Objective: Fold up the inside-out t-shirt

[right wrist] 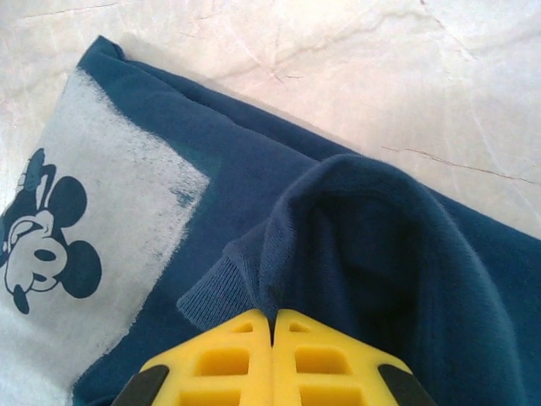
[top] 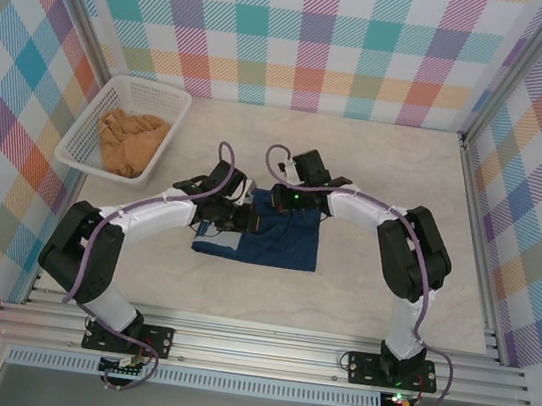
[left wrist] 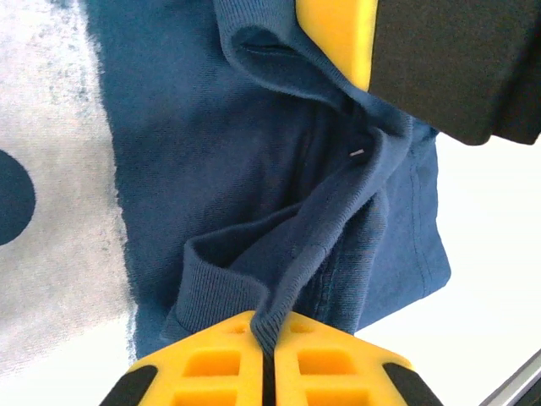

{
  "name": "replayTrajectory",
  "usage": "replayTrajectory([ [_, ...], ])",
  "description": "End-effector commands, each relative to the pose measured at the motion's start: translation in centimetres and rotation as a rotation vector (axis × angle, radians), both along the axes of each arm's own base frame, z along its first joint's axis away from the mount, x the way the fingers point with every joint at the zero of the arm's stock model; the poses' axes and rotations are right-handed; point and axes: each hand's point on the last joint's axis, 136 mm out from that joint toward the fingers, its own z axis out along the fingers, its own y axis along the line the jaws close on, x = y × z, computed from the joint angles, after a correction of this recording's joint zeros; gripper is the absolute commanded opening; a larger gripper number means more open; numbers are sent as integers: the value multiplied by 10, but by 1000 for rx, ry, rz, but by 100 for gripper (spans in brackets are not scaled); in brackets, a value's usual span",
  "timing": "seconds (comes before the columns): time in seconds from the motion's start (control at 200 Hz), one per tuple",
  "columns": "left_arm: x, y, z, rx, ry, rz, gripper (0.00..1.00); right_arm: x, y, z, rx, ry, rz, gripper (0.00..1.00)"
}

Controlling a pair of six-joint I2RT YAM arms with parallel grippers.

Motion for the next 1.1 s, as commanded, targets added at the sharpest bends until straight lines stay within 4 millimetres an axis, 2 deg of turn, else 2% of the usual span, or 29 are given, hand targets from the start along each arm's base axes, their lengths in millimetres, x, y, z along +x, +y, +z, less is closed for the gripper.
replayTrajectory([
  [0.0, -7, -15, 19, -52, -72, -81, 7, 9, -12, 35, 28, -24, -38, 2],
  [0.13, -12, -38, 32, -83, -141, -165, 6, 10, -26, 40, 61, 35, -82, 3],
  [0.355, -23, -74, 35, -88, -172, -276, 7, 16, -47, 30, 118, 167, -153, 5],
  [0.635, -33, -129, 15, -54, -174, -376, 11, 24, -70, 15, 202, 297, -216, 8],
  [0.76, -38, -163, 2, -50, -163, -428, 21, 31, -86, 5, 231, 345, -246, 16],
  [0.805, -42, -172, -3, -37, -155, -447, 28, 32, -91, 4, 249, 356, -252, 20],
  [0.835, -43, -175, -5, -27, -154, -453, 34, 32, -94, 5, 254, 360, -254, 24],
  [0.945, -44, -178, -5, -19, -154, -458, 49, 31, -115, 11, 240, 342, -281, 34],
  [1.055, -45, -170, 19, -17, -204, -462, 54, 18, -136, 21, 216, 300, -315, 38],
  [1.095, -46, -157, 27, 5, -218, -449, 55, 8, -139, 25, 215, 280, -311, 39],
])
